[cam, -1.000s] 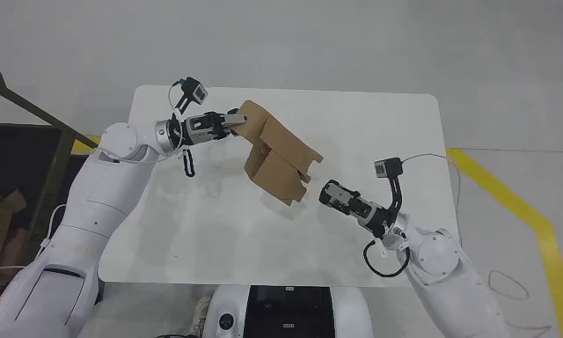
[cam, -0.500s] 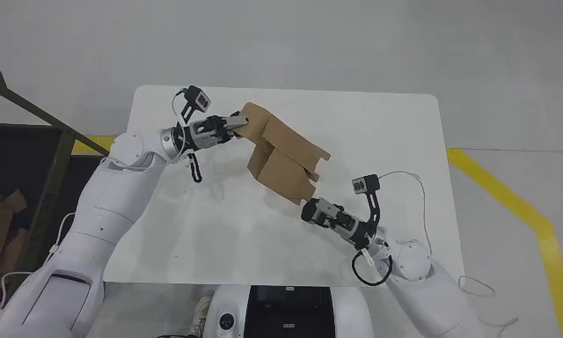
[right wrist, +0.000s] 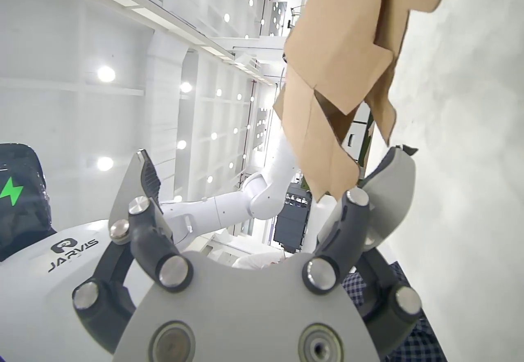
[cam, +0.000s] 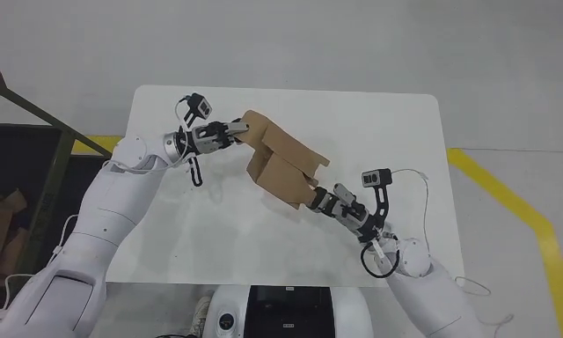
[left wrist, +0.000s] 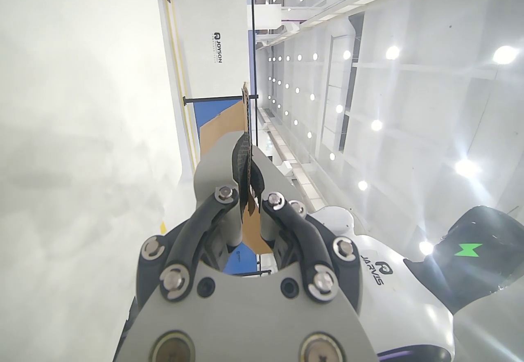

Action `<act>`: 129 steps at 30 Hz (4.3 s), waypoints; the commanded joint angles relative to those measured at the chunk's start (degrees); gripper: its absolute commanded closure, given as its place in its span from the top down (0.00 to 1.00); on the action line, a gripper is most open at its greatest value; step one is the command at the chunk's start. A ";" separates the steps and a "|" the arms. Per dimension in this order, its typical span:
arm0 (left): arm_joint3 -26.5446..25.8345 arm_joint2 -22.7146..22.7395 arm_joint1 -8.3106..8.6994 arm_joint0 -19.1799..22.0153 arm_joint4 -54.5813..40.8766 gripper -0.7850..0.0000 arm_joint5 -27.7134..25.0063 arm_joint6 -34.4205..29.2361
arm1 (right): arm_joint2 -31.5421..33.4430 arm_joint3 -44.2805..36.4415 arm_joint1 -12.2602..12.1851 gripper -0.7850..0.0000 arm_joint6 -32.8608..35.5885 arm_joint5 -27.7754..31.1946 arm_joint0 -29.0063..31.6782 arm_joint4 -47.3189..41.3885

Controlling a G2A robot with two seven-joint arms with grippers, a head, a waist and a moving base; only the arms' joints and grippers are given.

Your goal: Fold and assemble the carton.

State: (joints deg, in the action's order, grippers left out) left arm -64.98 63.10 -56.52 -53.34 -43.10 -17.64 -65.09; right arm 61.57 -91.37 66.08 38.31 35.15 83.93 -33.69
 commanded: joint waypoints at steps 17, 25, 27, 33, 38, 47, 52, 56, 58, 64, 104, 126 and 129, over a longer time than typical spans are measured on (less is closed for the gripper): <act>1.48 0.84 -0.56 -0.02 3.24 0.00 -0.44 -0.41 | 3.63 -3.41 -0.27 1.00 2.52 -0.45 1.14 -2.31; 1.44 1.29 -0.83 -0.10 4.67 0.00 -1.11 0.78 | 3.51 -4.31 -0.14 1.00 3.71 -1.16 1.37 -2.59; 1.41 1.44 -0.86 -0.07 5.47 0.00 -1.48 1.27 | 3.51 -4.44 -0.10 1.00 3.83 -1.30 1.48 -2.68; 1.13 1.83 -1.03 -0.36 5.86 0.00 -1.54 1.88 | 3.63 -4.77 -0.03 1.00 4.20 -1.53 2.01 -2.98; 0.51 1.89 -1.27 -0.65 5.23 0.00 -1.07 1.52 | 3.33 -4.54 0.16 1.00 4.25 -1.51 1.87 -3.24; 0.02 3.13 -1.56 -0.96 3.23 0.00 -0.85 1.93 | 1.90 -3.23 0.60 0.67 4.17 -2.08 0.81 -1.37; -0.52 3.44 -1.65 -1.37 3.08 0.00 -0.42 1.23 | 1.70 -2.87 0.74 0.39 4.15 -2.14 0.64 -0.88; -0.63 3.61 -1.74 -1.54 3.47 0.00 -0.23 1.11 | 1.76 -2.77 0.82 0.39 4.00 -2.07 0.59 -0.57; -0.61 3.72 -1.78 -1.59 3.55 0.00 -0.22 1.05 | 1.89 -2.77 0.84 0.42 3.91 -2.10 0.59 -0.43; -1.38 4.08 -1.93 -2.00 2.99 0.00 0.20 0.43 | 1.77 -2.47 0.91 0.42 4.17 -2.83 0.61 0.33; -7.59 7.48 -1.84 -5.88 4.38 1.00 3.91 -2.58 | 0.96 -2.05 1.25 0.00 5.07 -5.17 0.49 4.76; -8.81 10.90 -0.98 -5.37 3.80 1.00 2.07 -12.42 | 5.49 -3.32 0.18 0.00 9.84 -4.77 1.01 6.44; -8.74 9.94 -1.19 -4.75 3.42 1.00 1.59 -13.86 | 5.88 -3.57 -0.03 0.00 11.29 -5.08 0.99 7.19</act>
State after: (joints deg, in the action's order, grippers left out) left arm -73.80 73.36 -57.62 -58.27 -39.32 -16.04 -78.75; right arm 67.31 -94.84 66.12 49.11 30.18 84.89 -26.66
